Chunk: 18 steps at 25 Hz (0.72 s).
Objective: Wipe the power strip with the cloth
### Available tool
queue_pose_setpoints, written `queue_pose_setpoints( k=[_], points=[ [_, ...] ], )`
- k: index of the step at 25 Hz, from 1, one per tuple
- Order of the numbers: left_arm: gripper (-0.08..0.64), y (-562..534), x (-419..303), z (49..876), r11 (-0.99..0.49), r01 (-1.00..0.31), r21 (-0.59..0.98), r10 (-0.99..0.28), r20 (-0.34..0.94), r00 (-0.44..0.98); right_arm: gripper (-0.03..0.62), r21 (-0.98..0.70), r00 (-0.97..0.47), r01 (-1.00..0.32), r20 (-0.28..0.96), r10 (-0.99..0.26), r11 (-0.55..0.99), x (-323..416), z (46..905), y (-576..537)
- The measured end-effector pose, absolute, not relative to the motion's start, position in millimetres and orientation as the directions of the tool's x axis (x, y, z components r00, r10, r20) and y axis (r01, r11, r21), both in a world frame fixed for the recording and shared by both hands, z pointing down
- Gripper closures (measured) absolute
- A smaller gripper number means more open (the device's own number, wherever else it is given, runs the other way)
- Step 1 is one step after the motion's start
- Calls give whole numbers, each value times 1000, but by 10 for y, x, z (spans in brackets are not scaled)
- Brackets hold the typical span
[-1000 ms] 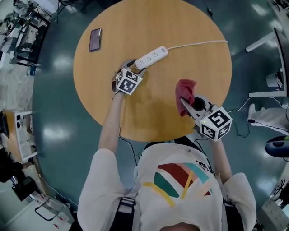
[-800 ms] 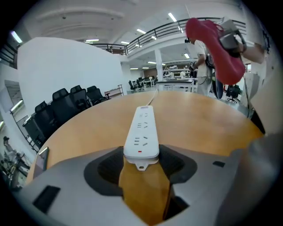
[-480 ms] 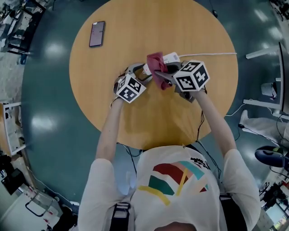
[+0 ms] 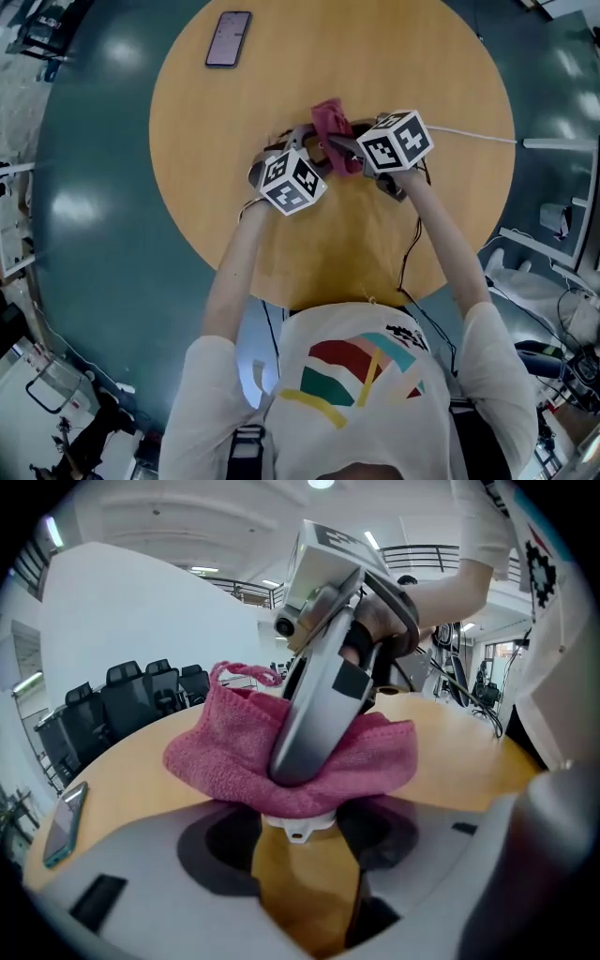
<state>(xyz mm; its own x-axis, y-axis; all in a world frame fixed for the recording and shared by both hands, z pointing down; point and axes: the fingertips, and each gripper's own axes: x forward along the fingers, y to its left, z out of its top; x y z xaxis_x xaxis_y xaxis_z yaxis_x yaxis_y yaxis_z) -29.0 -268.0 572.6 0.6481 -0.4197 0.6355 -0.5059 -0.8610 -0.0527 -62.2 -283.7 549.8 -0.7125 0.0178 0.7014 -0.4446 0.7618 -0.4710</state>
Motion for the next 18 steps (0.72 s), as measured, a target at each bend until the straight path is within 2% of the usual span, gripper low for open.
queue_pose_setpoints(
  k=[7,18],
  points=[
    [270,-2724,-303,5774,-863,-502,-57,-419,636,648,552,-483,-725,-414,687,41,771,-608,5540,-2893],
    [270,-2728,-296,5807,-861,-505,-63,-422,642,640,552,-384,-686,-455,727,-41,804,-112,5586,-3133]
  ],
)
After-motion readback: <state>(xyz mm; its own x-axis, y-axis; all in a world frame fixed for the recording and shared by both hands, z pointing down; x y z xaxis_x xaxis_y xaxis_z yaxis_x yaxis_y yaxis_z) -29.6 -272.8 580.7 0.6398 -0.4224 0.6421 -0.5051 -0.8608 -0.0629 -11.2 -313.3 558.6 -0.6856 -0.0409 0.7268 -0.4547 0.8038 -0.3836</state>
